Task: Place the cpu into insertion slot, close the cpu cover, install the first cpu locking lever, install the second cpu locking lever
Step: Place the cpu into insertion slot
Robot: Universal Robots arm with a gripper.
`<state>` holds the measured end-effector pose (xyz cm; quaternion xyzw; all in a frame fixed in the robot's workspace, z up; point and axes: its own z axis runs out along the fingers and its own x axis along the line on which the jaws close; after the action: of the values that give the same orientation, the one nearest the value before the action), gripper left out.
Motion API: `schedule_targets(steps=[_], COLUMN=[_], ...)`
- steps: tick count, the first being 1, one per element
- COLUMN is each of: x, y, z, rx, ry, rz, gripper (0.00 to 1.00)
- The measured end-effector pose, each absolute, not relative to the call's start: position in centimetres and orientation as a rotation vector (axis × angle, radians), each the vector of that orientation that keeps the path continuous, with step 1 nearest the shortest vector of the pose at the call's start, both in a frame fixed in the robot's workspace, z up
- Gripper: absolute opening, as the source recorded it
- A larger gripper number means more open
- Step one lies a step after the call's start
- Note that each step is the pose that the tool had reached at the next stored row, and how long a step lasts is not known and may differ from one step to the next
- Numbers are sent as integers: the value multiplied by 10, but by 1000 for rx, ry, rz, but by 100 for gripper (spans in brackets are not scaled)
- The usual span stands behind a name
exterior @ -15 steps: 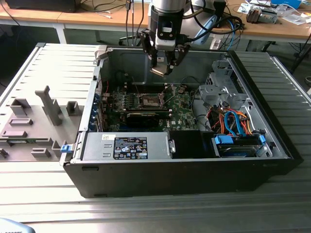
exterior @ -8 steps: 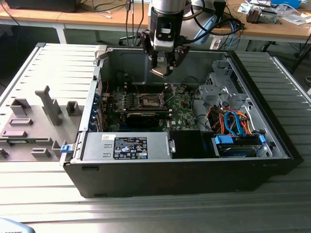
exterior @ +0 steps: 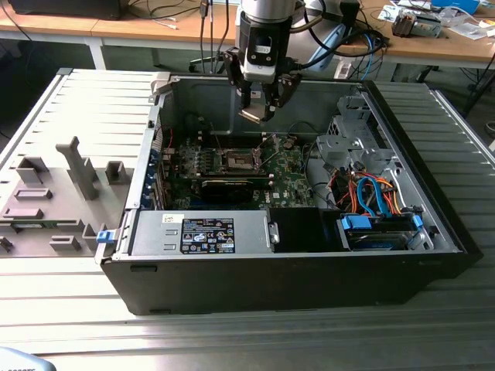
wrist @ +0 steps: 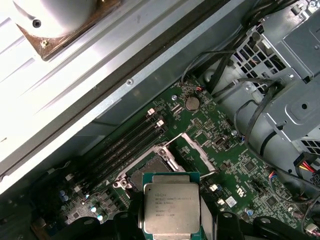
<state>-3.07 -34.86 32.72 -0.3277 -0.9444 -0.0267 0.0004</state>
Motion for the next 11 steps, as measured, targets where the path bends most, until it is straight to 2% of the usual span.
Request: schedule_targets(steps=[11], x=[-31], y=[-349], z=[327], rx=[-1044], ry=[-2961], rz=[-84], gripper=[55])
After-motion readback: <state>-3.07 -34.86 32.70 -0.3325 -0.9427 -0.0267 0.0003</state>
